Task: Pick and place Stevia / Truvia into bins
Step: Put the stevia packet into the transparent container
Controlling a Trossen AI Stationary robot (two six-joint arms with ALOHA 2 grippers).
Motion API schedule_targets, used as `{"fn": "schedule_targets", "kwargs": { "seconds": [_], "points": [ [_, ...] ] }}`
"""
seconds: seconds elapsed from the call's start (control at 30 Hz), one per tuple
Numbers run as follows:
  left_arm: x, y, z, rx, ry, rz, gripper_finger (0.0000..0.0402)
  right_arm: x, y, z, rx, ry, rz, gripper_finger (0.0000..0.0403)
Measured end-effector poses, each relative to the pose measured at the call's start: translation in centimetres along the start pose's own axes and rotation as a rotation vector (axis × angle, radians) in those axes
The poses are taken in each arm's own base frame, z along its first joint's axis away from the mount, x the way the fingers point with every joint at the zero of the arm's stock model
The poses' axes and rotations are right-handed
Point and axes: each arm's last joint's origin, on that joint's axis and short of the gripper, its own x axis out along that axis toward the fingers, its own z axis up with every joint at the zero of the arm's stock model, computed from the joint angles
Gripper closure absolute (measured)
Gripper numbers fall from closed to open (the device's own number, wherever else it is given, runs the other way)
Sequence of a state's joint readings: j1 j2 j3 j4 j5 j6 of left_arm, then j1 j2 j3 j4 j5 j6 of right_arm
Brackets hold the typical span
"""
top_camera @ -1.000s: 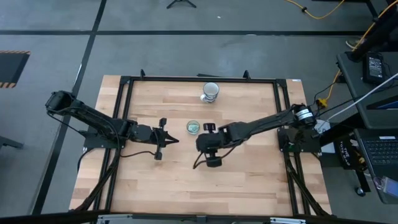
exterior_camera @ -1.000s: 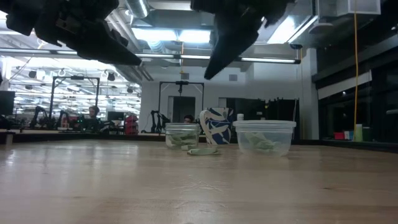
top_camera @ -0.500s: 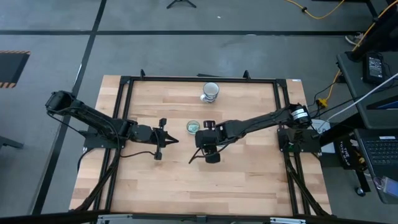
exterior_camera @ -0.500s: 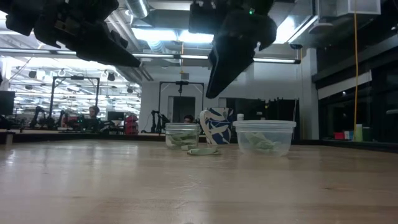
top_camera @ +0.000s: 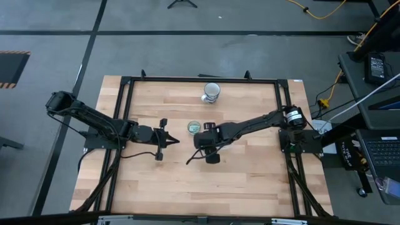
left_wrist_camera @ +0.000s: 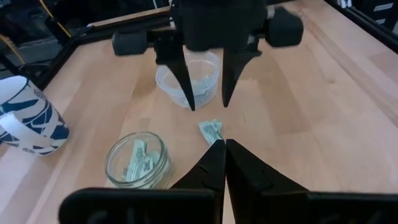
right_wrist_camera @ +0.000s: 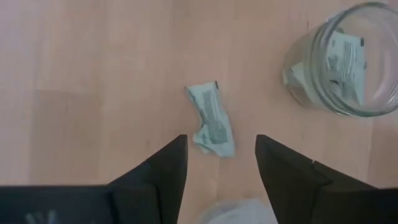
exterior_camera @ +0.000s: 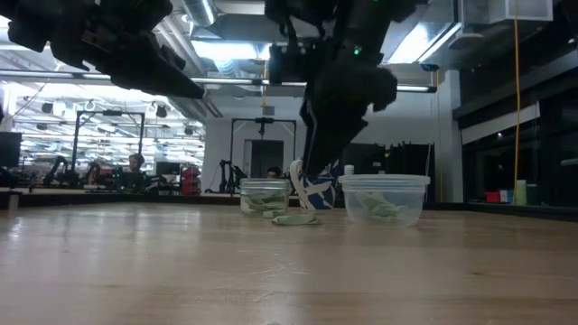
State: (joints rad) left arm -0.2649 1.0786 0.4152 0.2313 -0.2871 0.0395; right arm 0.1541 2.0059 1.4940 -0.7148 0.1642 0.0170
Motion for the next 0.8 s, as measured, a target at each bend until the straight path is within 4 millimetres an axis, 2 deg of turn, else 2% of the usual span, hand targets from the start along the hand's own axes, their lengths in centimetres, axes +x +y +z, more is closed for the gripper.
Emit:
{"fn": "schedule_targets", "kwargs": {
  "seconds": [0.23,0.53,0.8],
  "points": [
    [0.0,0.0,0.0,0.002,0.003,0.007,0.0394,1.9,-0.5,-0.3,0.005,0.049,0.0,0.0211],
    [0.0,0.0,0.0,0.1,0.004,0.01,0.0393,4.7,-1.0,-1.0,0.027,0.126,0.049,0.0211],
    [0.0,0.0,0.0,0.114,0.004,0.011,0.0393,5.0,-1.2,-1.0,0.016,0.131,0.049,0.0212]
  ]
}}
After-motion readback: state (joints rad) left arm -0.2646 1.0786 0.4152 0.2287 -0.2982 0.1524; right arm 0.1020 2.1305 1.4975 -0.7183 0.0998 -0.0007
